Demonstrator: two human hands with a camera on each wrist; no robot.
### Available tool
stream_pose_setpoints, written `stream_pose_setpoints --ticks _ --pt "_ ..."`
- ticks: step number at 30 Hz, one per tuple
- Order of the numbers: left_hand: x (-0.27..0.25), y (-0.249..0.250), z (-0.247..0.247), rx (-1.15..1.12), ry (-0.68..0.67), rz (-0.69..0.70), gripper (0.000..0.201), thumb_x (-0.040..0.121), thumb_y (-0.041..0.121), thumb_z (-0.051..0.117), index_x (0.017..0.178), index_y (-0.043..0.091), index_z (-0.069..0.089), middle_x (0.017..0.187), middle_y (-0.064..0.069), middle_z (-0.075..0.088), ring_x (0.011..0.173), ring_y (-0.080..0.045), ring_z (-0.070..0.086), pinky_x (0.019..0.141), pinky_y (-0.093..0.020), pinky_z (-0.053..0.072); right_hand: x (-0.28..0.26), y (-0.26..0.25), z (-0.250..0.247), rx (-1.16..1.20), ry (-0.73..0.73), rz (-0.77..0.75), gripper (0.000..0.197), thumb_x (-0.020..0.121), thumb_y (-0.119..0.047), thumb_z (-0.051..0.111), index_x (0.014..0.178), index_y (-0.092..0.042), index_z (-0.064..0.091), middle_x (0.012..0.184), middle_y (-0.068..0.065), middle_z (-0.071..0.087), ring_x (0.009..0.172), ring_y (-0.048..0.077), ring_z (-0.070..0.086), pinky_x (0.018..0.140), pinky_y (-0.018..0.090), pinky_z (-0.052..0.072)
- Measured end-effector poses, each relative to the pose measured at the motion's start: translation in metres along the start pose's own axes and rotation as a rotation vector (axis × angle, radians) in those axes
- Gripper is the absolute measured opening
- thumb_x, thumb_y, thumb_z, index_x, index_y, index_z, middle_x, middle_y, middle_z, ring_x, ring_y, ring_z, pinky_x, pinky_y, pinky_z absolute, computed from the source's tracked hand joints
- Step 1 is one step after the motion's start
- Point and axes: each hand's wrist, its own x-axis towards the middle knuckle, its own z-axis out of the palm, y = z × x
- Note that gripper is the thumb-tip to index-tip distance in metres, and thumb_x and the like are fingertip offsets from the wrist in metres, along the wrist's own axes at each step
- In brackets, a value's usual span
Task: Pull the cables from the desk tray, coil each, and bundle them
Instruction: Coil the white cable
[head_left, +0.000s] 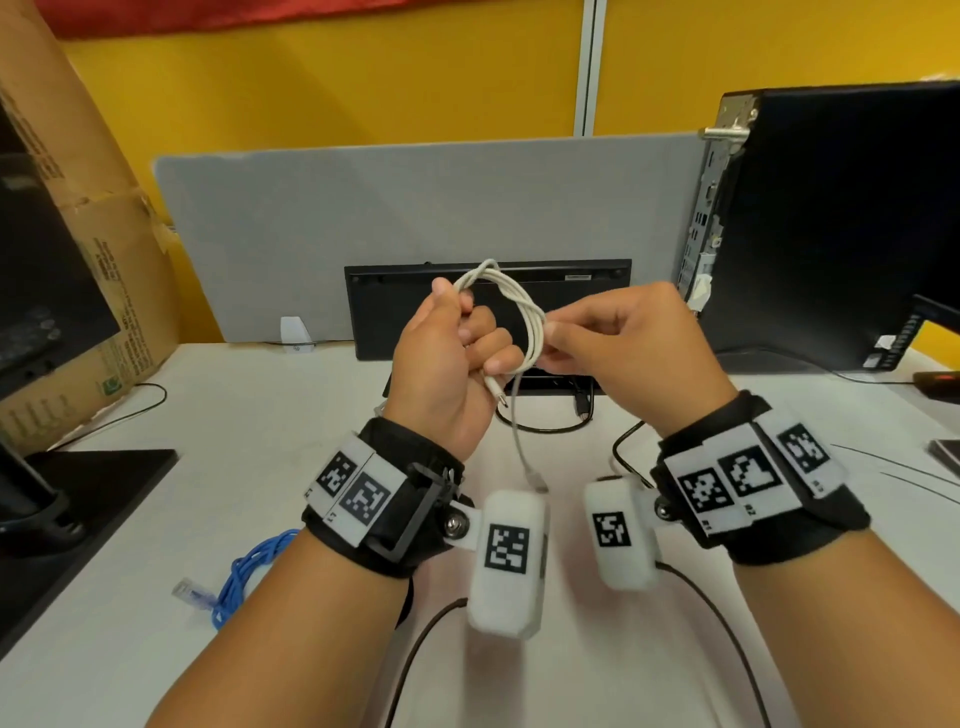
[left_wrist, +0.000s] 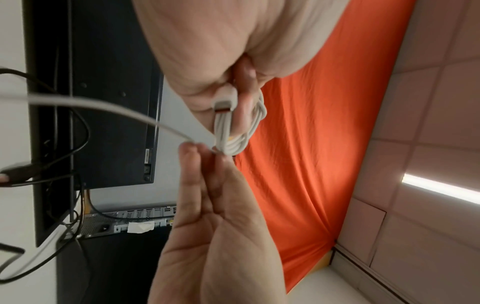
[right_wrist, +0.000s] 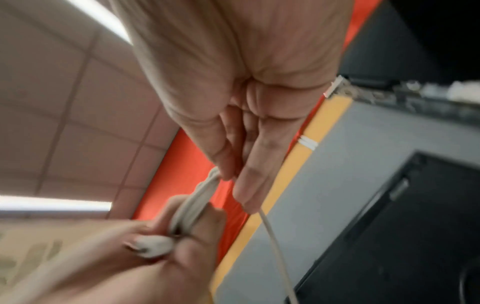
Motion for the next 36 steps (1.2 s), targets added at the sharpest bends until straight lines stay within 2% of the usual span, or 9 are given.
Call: stream_pose_setpoints --ticks 3,12,15,18,22,25,29,32,36 --pt "0.002 -0.002 -0.002 -0.038 0.004 0.012 0.037 0.105 0.036 0.031 0.079 0.012 0.042 0.054 0.004 0.026 0.038 -0.007 0.022 0.038 -0.02 0.032 -0.001 -0.001 0.006 0.225 0.011 0.054 0.009 0.087 -0.002 0.067 0.09 -0.001 0.075 0.077 0.013 0.075 0.075 0.023 0.074 0.068 0.026 0.06" --pt "0.002 -0.01 -0.001 0.002 0.025 0.109 0.035 0.106 0.034 0.03 0.082 0.012 0.042 0.054 0.003 0.028 0.04 -0.007 0.025 0.041 -0.021 0.036 -0.005 -0.008 0.006 0.421 -0.035 0.161 0.016 0.092 0.003 0.056 0.097 0.005 0.071 0.084 0.02 0.074 0.083 0.03 0.074 0.077 0.034 0.06" --pt "0.001 -0.009 -0.001 0.039 0.029 0.144 0.034 0.106 0.033 0.029 0.084 0.011 0.042 0.055 0.003 0.029 0.042 -0.008 0.025 0.044 -0.022 0.037 -0.008 -0.013 0.01 0.453 -0.055 0.17 0.018 0.086 0.001 0.066 0.104 0.003 0.069 0.083 0.021 0.074 0.083 0.031 0.074 0.081 0.037 0.059" --pt "-0.001 -0.01 0.0 0.09 -0.032 0.112 0.033 0.106 0.033 0.03 0.084 0.011 0.043 0.058 0.001 0.029 0.047 -0.01 0.029 0.052 -0.026 0.041 -0.009 -0.012 0.011 0.382 0.032 0.213 0.028 0.08 0.0 0.072 0.108 -0.003 0.066 0.077 0.015 0.075 0.078 0.025 0.074 0.078 0.036 0.06" --pt "-0.004 -0.012 0.001 0.26 -0.109 0.111 0.031 0.105 0.028 0.035 0.084 0.008 0.049 0.059 -0.002 0.035 0.058 -0.015 0.048 0.068 -0.037 0.056 -0.005 -0.01 0.007 0.402 0.127 0.309 0.027 0.08 0.002 0.071 0.106 -0.007 0.069 0.085 0.013 0.075 0.078 0.023 0.073 0.073 0.03 0.055" --pt "-0.002 -0.01 -0.002 0.475 -0.057 0.14 0.029 0.103 0.023 0.041 0.087 0.007 0.058 0.062 -0.003 0.05 0.064 -0.014 0.055 0.079 -0.04 0.053 0.0 -0.012 -0.001 0.513 0.144 0.358 0.027 0.085 0.0 0.067 0.11 -0.01 0.064 0.084 0.011 0.075 0.073 0.02 0.069 0.068 0.028 0.052" --pt "0.001 -0.008 -0.011 0.735 -0.012 0.172 0.017 0.101 0.015 0.047 0.1 0.015 0.065 0.068 0.002 0.066 0.071 -0.011 0.064 0.079 -0.035 0.052 0.003 -0.013 -0.01 0.66 0.071 0.413 0.025 0.091 0.0 0.059 0.113 -0.011 0.059 0.07 0.006 0.071 0.062 0.015 0.065 0.066 0.03 0.05" --pt "0.002 -0.009 -0.015 0.836 -0.029 0.175 0.016 0.097 0.007 0.053 0.098 0.015 0.066 0.075 0.002 0.071 0.072 -0.009 0.067 0.076 -0.03 0.053 0.004 -0.012 -0.013 0.681 0.024 0.435 0.025 0.093 0.001 0.055 0.116 -0.01 0.057 0.066 0.004 0.068 0.065 0.016 0.061 0.067 0.03 0.049" --pt "0.0 -0.006 -0.012 0.865 -0.097 0.16 0.033 0.089 -0.014 0.051 0.112 0.006 0.062 0.084 -0.007 0.068 0.077 -0.017 0.068 0.074 -0.031 0.058 0.002 -0.012 -0.011 0.511 -0.042 0.385 0.021 0.092 -0.001 0.058 0.109 -0.013 0.06 0.071 0.004 0.069 0.068 0.015 0.063 0.069 0.029 0.048"
